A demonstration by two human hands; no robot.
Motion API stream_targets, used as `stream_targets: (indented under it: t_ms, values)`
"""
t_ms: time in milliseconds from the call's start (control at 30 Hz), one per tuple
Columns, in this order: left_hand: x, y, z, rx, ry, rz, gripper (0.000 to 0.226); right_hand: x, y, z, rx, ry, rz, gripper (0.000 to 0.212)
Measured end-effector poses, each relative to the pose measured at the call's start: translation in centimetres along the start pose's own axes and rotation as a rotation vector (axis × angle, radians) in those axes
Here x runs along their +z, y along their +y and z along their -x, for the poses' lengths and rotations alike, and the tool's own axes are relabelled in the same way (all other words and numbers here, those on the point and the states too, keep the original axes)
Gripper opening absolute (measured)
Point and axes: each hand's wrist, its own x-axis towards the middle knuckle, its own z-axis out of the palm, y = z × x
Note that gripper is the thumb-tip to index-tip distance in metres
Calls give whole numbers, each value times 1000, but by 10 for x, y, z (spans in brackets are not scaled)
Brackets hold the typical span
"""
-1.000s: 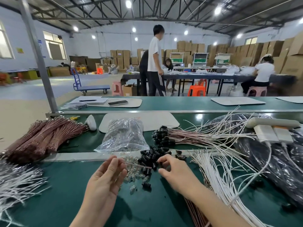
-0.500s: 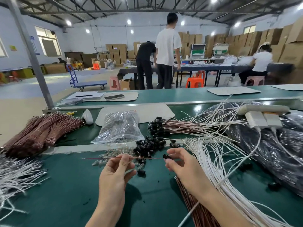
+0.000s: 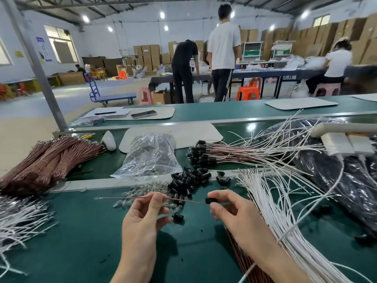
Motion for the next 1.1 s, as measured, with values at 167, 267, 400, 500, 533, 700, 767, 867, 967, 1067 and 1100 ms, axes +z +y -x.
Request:
stream_targets:
  t_ms: [167, 267, 400, 500, 533, 700, 767, 867, 967, 1067, 1100]
  values:
    - [1, 1, 0, -17, 5, -11, 23, -1, -5, 1, 6, 4, -8, 21]
    - [0, 3, 1, -20, 6, -1, 20, -1, -8, 3, 11, -13, 3, 18]
    - [1, 5, 3, -43, -2, 24, 23, -2, -11, 5, 20, -14, 14, 18]
    - [1, 5, 5, -57, -14, 31, 21, 0, -13, 7, 14, -27, 53, 18]
    - [2, 6, 6, -66, -16, 36, 21, 1, -13, 8, 14, -28, 48, 19]
    - [4, 7, 8, -130, -47, 44, 23, 4, -19, 8, 14, -20, -48, 25]
    - [6, 7, 10, -173, -88, 54, 23, 4, -22, 8, 25, -16, -103, 25]
    - [9, 6, 15, -237, -145, 103, 22, 1, -24, 8, 51, -12, -210, 32]
    - [10, 6, 17, -259, -176, 131, 11, -3, -23, 8, 60, -4, -279, 31]
    - [11, 8, 19, -257, -206, 131, 9, -5, -24, 9, 64, -33, -279, 33]
    - [11, 9, 19, -254, -219, 123, 8, -6, -24, 9, 69, -35, -290, 33]
